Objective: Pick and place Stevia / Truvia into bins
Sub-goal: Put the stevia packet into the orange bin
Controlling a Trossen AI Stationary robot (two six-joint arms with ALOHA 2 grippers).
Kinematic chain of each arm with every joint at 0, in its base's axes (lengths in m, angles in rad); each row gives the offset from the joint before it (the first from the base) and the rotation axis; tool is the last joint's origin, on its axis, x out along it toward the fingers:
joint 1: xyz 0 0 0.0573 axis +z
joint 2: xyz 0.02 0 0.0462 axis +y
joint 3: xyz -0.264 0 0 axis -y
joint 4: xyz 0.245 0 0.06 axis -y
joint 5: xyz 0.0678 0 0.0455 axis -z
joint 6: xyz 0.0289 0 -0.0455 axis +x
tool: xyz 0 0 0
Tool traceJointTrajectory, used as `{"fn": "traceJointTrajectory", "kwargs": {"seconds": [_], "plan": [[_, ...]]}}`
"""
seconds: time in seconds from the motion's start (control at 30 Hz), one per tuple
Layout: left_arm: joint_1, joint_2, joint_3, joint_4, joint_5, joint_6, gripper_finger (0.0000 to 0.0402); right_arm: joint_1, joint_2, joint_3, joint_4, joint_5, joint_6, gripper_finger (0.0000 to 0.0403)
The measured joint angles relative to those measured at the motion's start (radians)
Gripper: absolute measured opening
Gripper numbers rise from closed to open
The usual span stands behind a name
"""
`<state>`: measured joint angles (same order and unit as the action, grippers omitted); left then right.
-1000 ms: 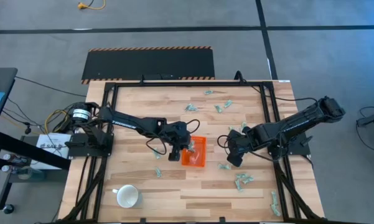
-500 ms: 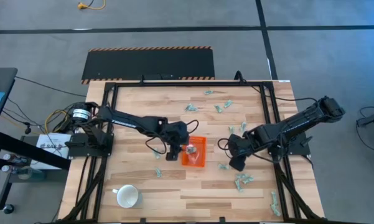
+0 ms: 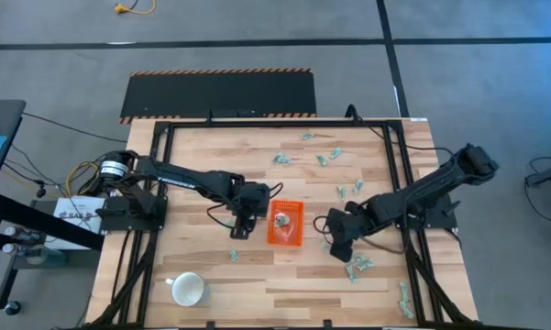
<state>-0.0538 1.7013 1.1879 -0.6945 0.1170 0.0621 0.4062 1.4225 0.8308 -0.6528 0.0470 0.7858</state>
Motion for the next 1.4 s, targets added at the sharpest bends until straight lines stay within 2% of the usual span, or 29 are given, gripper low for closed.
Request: {"fn": "traceJointTrajectory", "kwargs": {"seconds": [0.13, 0.37, 0.67, 0.97, 1.1, 1.27, 1.4], "plan": [[-0.013, -0.061, -0.015, -0.002, -0.043, -0.017, 0.0143, 0.041, 0.070, 0.011, 0.001, 0.060, -0.001, 0.0118], [-0.037, -0.140, -0.015, 0.011, -0.084, -0.024, 0.0142, 0.093, 0.157, 0.059, 0.007, 0.086, 0.005, 0.0118], [-0.048, -0.141, -0.015, 0.020, -0.091, -0.024, 0.0142, 0.104, 0.252, 0.064, 0.027, 0.082, 0.019, 0.0118], [-0.048, -0.141, -0.015, 0.024, -0.101, -0.028, 0.0142, 0.098, 0.255, 0.064, 0.041, 0.083, 0.020, 0.0116], [-0.048, -0.140, -0.015, 0.023, -0.112, -0.028, 0.0142, 0.092, 0.287, 0.065, 0.045, 0.073, 0.026, 0.0096], [-0.048, -0.147, -0.015, 0.000, -0.205, -0.029, 0.0142, 0.091, 0.317, 0.070, 0.041, 0.069, 0.026, 0.0059], [-0.048, -0.171, -0.015, -0.022, -0.261, -0.035, 0.0142, 0.103, 0.287, 0.070, 0.043, 0.089, 0.019, 0.0021]]}}
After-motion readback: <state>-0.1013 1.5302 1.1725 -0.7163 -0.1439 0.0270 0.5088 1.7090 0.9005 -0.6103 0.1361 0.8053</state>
